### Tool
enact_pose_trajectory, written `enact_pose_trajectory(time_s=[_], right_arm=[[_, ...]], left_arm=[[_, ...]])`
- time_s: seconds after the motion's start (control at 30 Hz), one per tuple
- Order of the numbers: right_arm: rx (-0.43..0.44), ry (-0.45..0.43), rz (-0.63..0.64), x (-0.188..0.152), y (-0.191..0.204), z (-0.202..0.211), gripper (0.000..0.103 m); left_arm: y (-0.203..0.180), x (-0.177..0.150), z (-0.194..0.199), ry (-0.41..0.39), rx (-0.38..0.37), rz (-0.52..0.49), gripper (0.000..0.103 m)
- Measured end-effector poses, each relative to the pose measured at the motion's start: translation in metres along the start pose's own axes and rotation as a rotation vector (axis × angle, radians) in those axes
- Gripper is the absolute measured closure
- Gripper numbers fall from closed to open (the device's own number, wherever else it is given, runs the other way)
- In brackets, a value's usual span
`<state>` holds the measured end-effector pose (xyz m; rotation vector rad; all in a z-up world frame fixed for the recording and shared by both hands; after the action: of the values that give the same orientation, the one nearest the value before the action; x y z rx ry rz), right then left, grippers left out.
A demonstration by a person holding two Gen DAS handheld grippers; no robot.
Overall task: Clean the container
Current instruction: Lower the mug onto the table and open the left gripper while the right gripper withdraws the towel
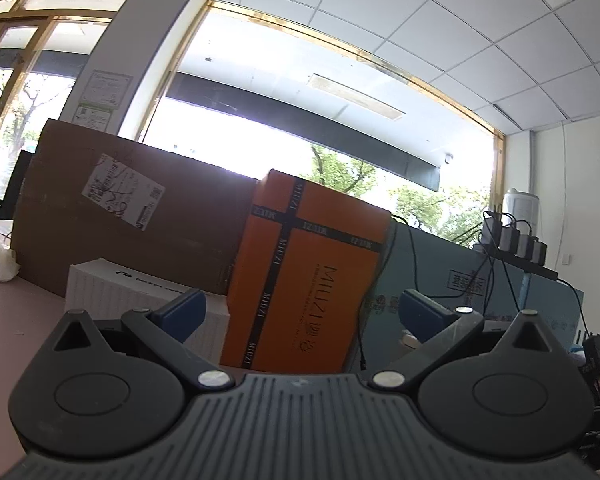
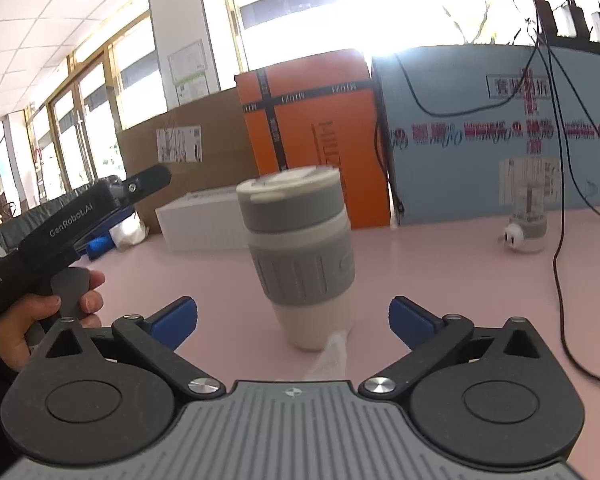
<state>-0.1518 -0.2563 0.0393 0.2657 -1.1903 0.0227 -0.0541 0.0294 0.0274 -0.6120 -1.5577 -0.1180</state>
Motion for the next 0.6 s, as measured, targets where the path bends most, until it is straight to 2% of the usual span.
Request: enact_pose_trajectory(time_s=[0.47,0.6], right_arm=[[-0.007,-0.135,-0.065,0.023,-0.02,-0.004,0.0],[-0.033,-0.196,-0.083,0.033,-0.031,-0.006,0.0]], left_arm=[[0.014,0.007,-0.015,-0.023,0.101,-0.028,0.0],[0.014,0.003,-0.024,-0.015,0.122,-0.035,0.0]])
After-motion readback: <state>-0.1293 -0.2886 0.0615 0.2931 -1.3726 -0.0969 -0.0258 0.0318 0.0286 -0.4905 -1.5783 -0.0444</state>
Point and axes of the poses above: each gripper's, at about its wrist camera, not at the fingertips, and z roughly against the way its jaws point, y to its left, x to its top, the point moved 1 cm from there along -z, roughly the way its jaws point, and after that the axes turned 2 degrees about z, right-handed, at the moved point
